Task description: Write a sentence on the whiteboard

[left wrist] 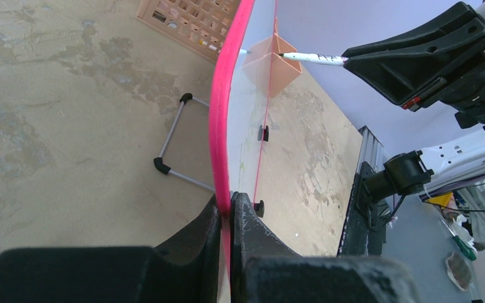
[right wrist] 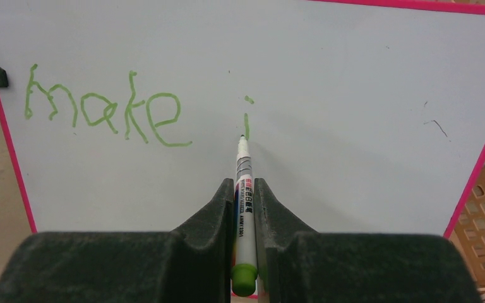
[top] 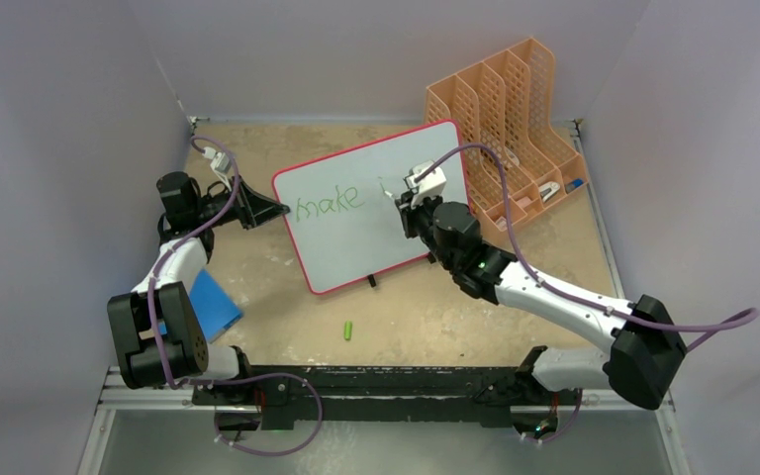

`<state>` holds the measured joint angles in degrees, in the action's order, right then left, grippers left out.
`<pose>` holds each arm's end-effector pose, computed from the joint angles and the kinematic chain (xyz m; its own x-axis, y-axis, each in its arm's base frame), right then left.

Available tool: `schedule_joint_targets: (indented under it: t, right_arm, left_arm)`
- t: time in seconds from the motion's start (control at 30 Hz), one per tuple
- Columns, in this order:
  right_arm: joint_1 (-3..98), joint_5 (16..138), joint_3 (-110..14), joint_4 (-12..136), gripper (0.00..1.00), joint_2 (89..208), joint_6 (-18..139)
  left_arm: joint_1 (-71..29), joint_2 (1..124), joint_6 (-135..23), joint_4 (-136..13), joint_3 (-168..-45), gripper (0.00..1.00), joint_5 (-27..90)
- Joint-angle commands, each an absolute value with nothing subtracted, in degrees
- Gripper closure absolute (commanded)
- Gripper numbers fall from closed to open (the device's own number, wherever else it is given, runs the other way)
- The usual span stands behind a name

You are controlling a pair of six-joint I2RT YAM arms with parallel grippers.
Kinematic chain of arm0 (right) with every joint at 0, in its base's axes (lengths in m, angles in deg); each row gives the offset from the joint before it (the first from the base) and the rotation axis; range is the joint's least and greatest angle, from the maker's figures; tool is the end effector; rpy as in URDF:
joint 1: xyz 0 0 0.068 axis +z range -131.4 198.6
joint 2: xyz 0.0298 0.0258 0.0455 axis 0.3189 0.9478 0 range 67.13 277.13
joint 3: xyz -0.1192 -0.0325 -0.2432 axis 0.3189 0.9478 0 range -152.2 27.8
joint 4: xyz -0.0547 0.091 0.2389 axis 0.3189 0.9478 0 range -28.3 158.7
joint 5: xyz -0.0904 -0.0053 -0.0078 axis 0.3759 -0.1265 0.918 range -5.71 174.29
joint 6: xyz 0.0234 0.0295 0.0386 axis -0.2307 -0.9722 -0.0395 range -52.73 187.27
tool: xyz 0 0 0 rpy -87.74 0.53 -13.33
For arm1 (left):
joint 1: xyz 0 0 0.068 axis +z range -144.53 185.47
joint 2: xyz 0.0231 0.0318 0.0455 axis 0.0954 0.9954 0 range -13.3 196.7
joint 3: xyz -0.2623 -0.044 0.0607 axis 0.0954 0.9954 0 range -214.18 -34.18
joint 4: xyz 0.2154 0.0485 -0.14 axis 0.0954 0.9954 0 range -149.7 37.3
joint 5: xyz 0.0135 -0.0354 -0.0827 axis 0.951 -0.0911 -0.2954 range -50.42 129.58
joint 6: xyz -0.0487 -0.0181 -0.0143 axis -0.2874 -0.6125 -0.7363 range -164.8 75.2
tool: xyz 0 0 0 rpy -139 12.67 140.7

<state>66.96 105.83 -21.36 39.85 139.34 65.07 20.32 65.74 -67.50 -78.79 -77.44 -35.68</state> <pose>0.2060 0.2121 0.3219 -0.0312 0.0186 -0.9993 -0.4504 0.8923 0.0307 0.2826 0.0392 0.2543 -0.5765 -0.2544 -0.7765 0.6588 0.4174 -0.6259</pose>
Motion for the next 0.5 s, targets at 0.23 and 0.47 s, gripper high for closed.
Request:
schedule_joint_targets:
  t: [0.23,0.47]
  right_arm:
    - [67.04,110.21,-22.22,33.30,1.00,140.06,63.84]
    - [67.03,109.52,-22.46,33.22,1.00,141.15,63.72]
  left_arm:
    - [19.27,64.66,-65.19,-78.95,-78.30,1.00,-36.37]
    - [19.27,64.65,-65.19,-78.95,-78.34,1.00,-36.36]
